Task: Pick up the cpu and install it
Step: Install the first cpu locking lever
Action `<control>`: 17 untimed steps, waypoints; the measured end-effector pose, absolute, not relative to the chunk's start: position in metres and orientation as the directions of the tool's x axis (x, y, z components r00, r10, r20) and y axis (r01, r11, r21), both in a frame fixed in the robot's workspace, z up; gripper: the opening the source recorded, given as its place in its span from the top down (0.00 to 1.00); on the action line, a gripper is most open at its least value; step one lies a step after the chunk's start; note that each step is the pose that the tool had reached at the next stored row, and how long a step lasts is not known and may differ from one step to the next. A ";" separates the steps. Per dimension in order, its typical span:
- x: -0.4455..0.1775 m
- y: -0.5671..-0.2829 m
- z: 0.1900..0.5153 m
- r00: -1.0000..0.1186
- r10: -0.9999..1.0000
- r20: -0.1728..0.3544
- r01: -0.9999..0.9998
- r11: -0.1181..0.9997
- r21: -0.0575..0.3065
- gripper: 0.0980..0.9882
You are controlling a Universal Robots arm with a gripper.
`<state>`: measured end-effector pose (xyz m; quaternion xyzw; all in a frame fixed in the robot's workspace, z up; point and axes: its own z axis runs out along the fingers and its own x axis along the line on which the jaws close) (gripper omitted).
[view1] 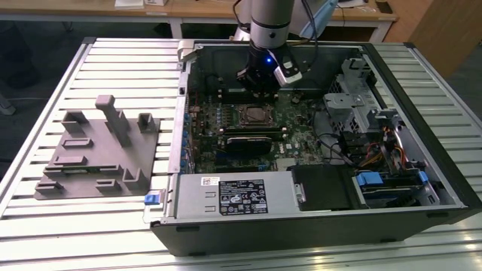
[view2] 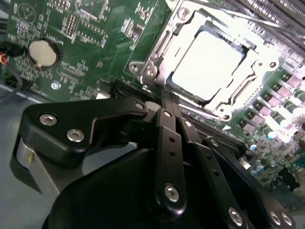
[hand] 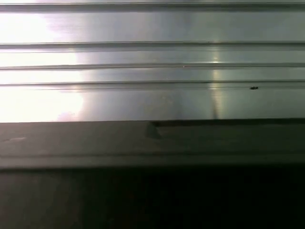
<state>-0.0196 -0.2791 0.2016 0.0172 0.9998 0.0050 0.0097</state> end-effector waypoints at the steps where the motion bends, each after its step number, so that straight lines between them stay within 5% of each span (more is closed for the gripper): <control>1: -0.020 -0.279 0.201 -0.999 0.034 -0.019 0.034 0.999 0.004 0.99; 10: -0.019 -0.279 0.197 -0.999 0.034 -0.019 0.034 0.999 -0.014 0.99; 17: -0.017 -0.279 0.197 -0.999 0.034 -0.018 0.034 0.999 0.008 0.99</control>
